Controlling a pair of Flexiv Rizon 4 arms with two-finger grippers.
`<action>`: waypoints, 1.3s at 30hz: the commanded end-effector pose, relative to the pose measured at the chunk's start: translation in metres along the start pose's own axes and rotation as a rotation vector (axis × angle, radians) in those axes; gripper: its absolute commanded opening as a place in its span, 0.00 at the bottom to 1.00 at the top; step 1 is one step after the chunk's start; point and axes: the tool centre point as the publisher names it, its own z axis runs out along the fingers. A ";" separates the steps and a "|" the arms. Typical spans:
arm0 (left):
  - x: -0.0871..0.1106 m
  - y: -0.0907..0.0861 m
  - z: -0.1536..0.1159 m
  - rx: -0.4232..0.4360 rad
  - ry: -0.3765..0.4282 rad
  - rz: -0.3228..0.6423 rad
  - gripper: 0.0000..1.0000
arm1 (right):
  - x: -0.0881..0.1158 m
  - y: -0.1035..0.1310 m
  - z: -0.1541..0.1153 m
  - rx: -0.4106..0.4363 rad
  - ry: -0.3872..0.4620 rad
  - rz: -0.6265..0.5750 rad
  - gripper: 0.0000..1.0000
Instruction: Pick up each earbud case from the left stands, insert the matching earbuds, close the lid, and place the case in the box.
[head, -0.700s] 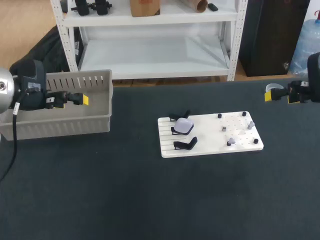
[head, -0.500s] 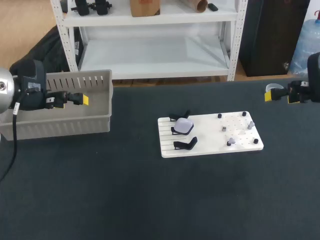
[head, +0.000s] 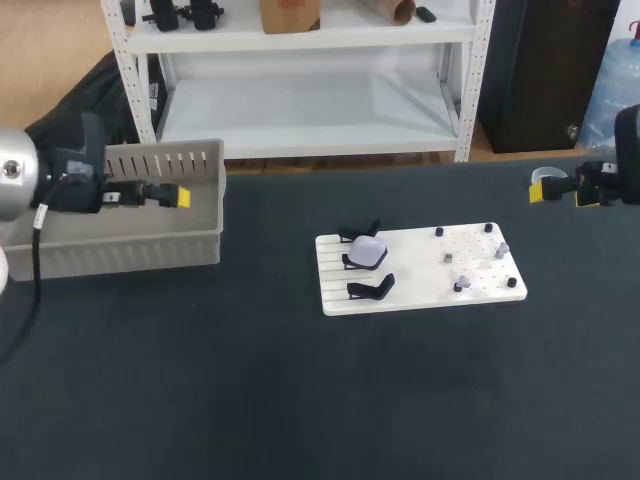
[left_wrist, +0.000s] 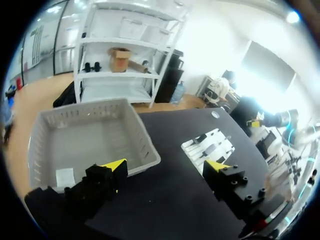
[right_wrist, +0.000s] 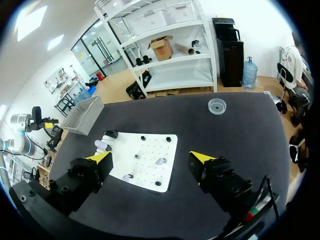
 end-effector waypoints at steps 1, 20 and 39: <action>0.009 -0.006 -0.003 0.415 -0.149 0.554 1.00 | 0.000 -0.001 0.000 -0.001 0.001 -0.001 1.00; 0.006 -0.025 -0.008 0.604 -0.132 0.787 1.00 | 0.000 -0.001 0.000 -0.001 0.001 -0.001 1.00; 0.011 -0.097 0.075 0.489 -0.022 0.720 1.00 | 0.000 -0.001 0.000 -0.001 0.001 -0.001 1.00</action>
